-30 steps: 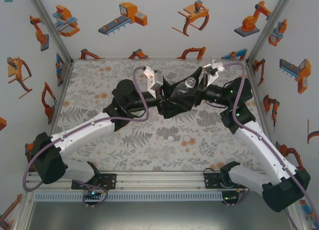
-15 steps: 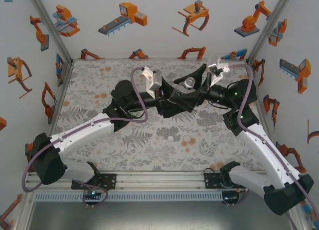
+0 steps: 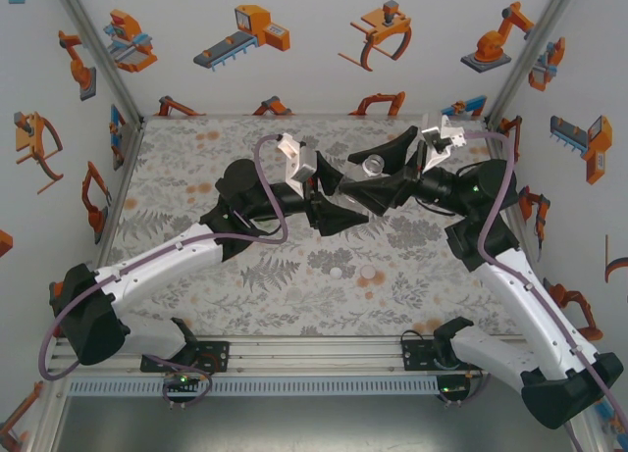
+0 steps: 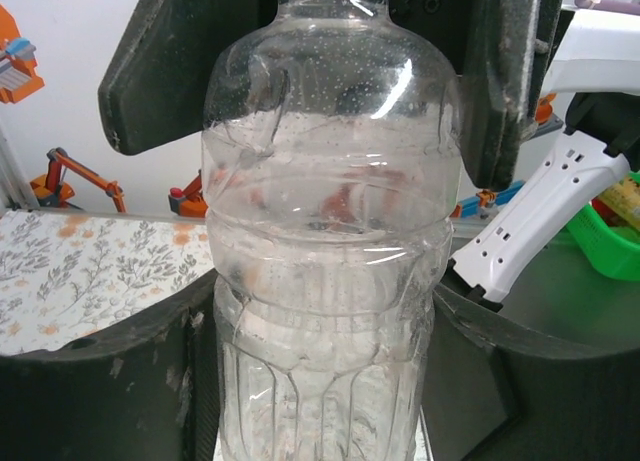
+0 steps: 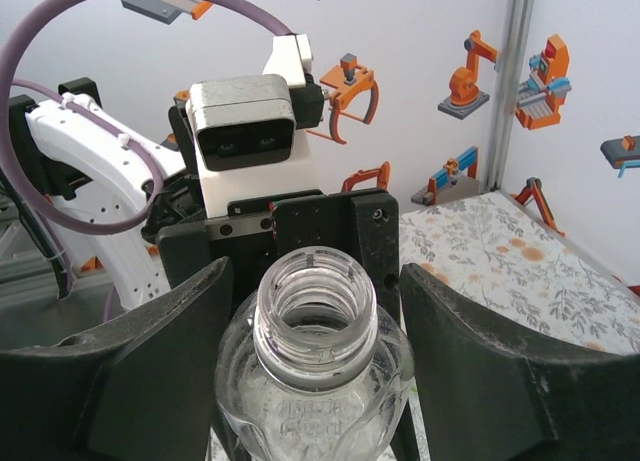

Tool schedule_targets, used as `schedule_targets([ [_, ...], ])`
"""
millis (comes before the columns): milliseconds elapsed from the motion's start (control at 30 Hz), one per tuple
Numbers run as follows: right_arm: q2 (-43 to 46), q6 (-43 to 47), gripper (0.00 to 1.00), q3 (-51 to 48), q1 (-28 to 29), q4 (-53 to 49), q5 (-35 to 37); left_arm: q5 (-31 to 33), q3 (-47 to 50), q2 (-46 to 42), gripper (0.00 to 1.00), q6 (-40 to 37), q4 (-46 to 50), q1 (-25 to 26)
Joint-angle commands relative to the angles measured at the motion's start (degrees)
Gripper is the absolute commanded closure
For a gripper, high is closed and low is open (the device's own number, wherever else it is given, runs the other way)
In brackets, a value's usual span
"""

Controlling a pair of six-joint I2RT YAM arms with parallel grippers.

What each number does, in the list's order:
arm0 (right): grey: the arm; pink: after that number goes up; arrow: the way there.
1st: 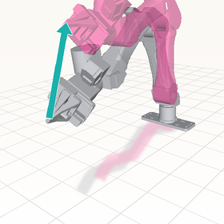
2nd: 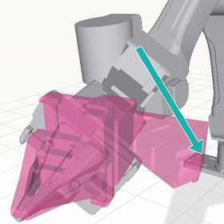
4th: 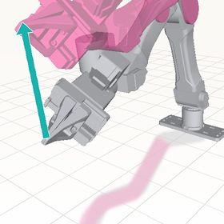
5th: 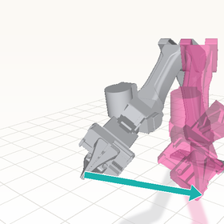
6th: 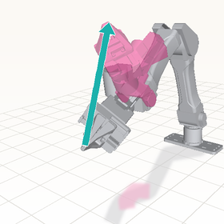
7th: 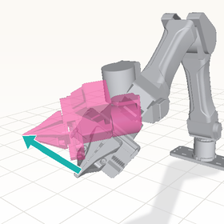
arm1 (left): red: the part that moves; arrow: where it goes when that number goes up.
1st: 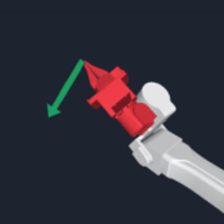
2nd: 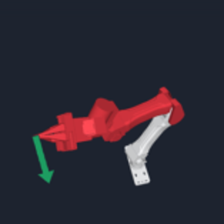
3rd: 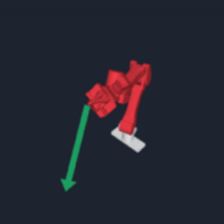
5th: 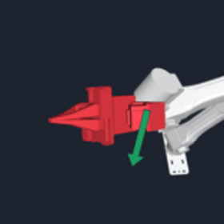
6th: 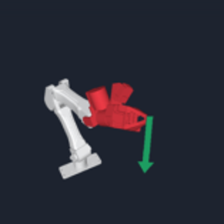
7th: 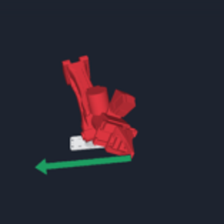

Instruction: Screw on the bottle caps

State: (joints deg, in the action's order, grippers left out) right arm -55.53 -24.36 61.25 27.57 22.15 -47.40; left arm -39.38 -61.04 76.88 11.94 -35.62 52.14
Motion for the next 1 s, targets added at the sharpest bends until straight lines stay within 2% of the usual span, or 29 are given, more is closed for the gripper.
schedule_targets([
  [0,0.5,-0.3,0.59,2.1,1.1,1.6,-2.4,0.4,-1.8,-0.1,0.37,0.4,-0.3,-0.3],
  [100,0.3,-0.3,0.63,2.3,1.3,1.8,-2.7,-0.9,-2.9,1.1,0.37,0.8,0.2,-0.1],
  [267,0.5,-0.3,0.65,2.4,1.6,2.1,-2.5,-1.4,-3.6,2.3,0.37,1.3,-1.0,0.3],
  [500,0.7,0.7,0.66,2.8,1.7,1.1,-2.3,-2.3,-4.0,3.2,0.33,1.5,-0.1,0.7],
  [567,0.7,1.0,0.67,2.9,1.7,0.8,-2.1,-2.2,-3.9,3.2,0.29,1.8,-0.8,0.9],
  [633,0.9,1.1,0.68,2.9,1.8,0.8,-1.6,-2.2,-3.7,3.3,0.21,2.2,-1.7,0.9],
  [700,0.9,1.2,0.69,2.9,1.8,0.9,-1.0,-2.2,-3.5,3.5,0.18,2.6,-2.5,1.0],
  [833,1.0,1.0,0.70,2.8,2.0,1.9,-0.5,-1.9,-3.0,3.9,0.19,3.7,-5.3,1.2],
  [967,1.3,0.9,0.72,2.5,2.3,2.6,0.5,-1.9,-2.3,4.3,0.27,5.1,-8.7,1.3],
])
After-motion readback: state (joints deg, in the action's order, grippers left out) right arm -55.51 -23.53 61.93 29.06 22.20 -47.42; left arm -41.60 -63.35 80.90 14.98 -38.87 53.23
